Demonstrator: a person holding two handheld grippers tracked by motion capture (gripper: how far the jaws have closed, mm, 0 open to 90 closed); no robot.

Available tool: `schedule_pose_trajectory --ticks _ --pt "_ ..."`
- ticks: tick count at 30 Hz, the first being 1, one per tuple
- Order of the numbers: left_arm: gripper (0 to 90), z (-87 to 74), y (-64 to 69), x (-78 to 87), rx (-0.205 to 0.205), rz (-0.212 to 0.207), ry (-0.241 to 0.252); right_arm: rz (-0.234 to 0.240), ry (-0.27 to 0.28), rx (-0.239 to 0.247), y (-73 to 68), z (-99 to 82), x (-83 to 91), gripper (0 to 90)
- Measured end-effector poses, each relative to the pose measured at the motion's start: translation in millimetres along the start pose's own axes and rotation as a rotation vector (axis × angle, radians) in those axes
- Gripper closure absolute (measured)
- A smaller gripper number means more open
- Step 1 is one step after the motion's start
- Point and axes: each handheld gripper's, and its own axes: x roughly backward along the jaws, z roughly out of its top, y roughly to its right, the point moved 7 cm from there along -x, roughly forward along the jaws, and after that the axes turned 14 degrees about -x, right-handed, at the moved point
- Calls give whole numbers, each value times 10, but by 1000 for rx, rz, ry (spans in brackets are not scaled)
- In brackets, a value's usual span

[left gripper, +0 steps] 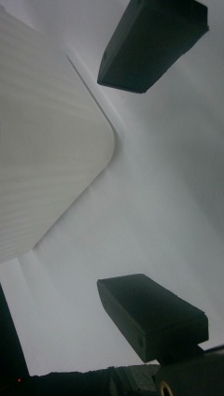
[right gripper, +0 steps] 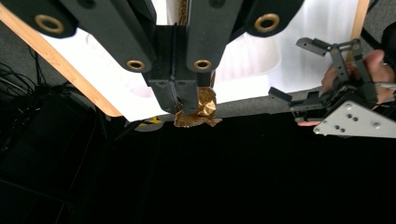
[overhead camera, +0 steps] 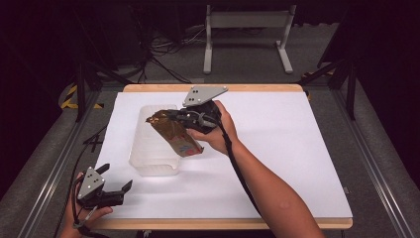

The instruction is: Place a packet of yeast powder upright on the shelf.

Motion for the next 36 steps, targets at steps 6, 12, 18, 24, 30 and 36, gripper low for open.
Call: schedule_pose_trajectory --ticks 6,12,18,24,30,36 --pt "56 0 12 7 0 -2 1 5 0 4 -51 53 -125 900" --pt "56 6 14 -2 -5 -4 2 19 9 -6 -67 106 -269 900" --pt "56 0 11 3 1 -4 6 25 16 -14 -78 162 -415 900" --pt "57 -6 -8 25 5 1 12 47 7 -18 -138 151 -610 900" --pt "57 -10 -13 40 10 4 15 47 7 -28 -166 139 -758 900" --pt "57 -10 -17 45 9 4 16 53 18 -37 -168 113 -823 900"
